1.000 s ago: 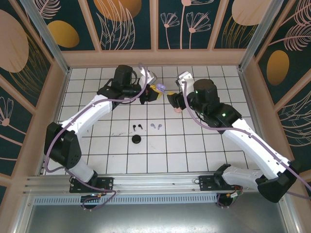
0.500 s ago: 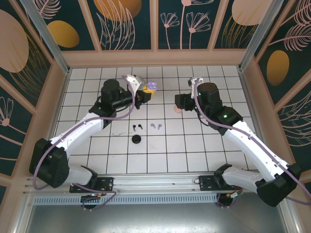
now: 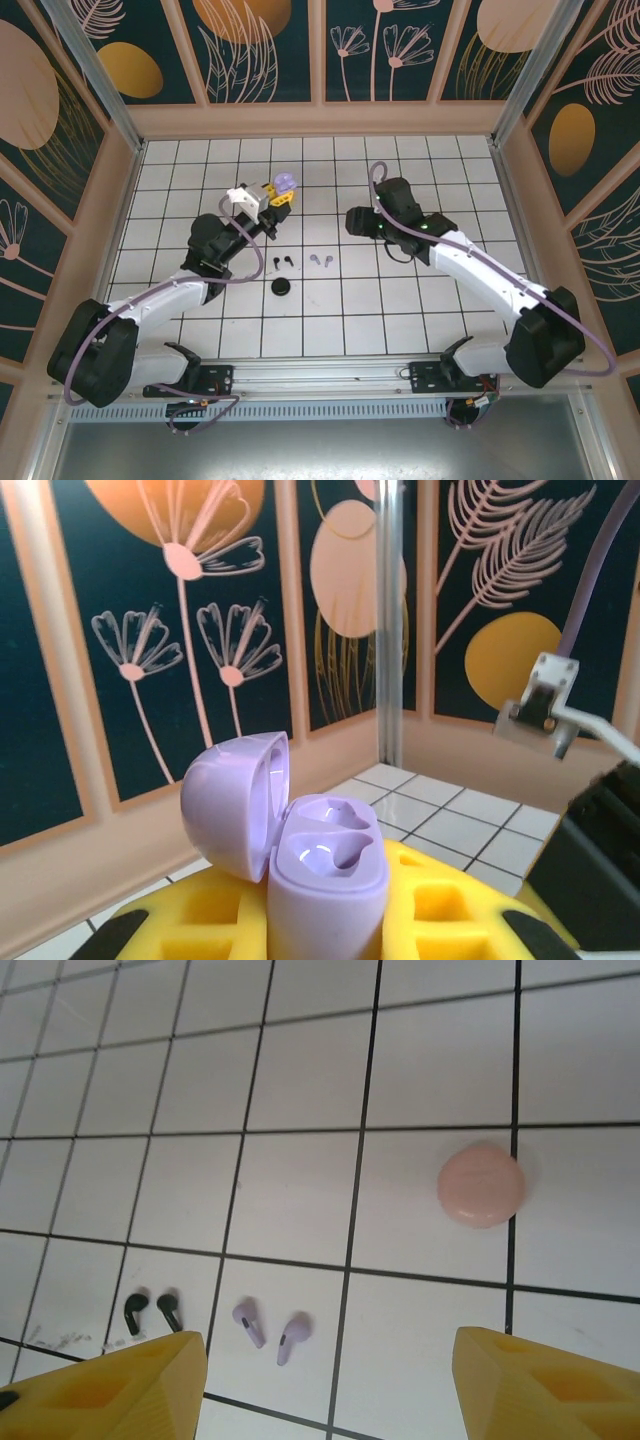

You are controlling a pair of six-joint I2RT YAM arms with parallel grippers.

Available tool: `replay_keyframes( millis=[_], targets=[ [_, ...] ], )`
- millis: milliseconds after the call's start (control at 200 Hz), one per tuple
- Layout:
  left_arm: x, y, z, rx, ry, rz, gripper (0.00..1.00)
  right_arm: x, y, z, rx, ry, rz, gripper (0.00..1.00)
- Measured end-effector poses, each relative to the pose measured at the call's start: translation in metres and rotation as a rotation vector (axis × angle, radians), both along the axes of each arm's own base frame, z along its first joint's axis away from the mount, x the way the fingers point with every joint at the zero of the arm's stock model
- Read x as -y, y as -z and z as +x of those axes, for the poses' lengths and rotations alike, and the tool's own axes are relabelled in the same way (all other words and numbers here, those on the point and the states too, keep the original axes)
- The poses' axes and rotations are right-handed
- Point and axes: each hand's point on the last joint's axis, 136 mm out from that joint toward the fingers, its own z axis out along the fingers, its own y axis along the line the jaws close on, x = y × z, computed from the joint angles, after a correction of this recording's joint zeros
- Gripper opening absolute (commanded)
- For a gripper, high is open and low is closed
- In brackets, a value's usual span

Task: Insert wireless bluetooth earbuds into charging case

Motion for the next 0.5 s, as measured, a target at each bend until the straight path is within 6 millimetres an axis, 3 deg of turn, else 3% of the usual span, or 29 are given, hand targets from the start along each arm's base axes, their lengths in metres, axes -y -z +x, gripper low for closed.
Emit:
replay_keyframes(
  millis=[215, 500],
  targets=[
    [-0.021, -0.009, -0.012, 0.066, -0.051, -0.138, 0.00, -0.020, 0.035, 0.002, -0.097, -0.034, -0.028, 0.66],
    [-0.039, -0.030, -0.018, 0.133, -0.104, -0.248, 0.00, -0.063, 0.057, 0.014, -0.140, -0.178, -0.112, 0.60]
  ],
)
